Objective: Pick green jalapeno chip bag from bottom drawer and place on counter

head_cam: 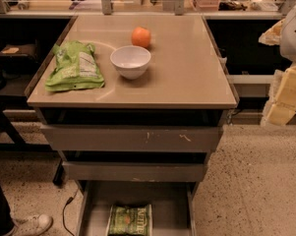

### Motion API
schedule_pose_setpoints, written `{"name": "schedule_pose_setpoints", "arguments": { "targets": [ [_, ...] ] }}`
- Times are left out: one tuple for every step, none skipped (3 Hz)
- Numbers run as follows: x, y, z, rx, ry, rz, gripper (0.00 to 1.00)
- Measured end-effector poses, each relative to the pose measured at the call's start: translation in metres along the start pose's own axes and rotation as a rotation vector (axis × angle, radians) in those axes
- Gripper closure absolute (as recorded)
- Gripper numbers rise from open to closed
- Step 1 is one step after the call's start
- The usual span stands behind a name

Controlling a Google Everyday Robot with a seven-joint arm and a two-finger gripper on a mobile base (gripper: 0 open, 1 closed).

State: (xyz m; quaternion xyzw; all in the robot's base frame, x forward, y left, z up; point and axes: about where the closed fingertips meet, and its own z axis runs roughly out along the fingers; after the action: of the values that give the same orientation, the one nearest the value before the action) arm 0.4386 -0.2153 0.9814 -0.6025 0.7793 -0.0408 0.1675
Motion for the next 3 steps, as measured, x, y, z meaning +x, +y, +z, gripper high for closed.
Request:
{"name": "schedule_pose_setpoints", "arguments": {
  "targets": [
    [0.000, 0.000, 0.000, 0.000, 0.000, 0.000, 0.00],
    [-0.002, 0.001, 0.006, 0.025, -0.007, -0.013, 0.00],
    [-0.017, 0.028, 0.031, 0.015, -0.066, -0.022, 0.00]
  ]
}}
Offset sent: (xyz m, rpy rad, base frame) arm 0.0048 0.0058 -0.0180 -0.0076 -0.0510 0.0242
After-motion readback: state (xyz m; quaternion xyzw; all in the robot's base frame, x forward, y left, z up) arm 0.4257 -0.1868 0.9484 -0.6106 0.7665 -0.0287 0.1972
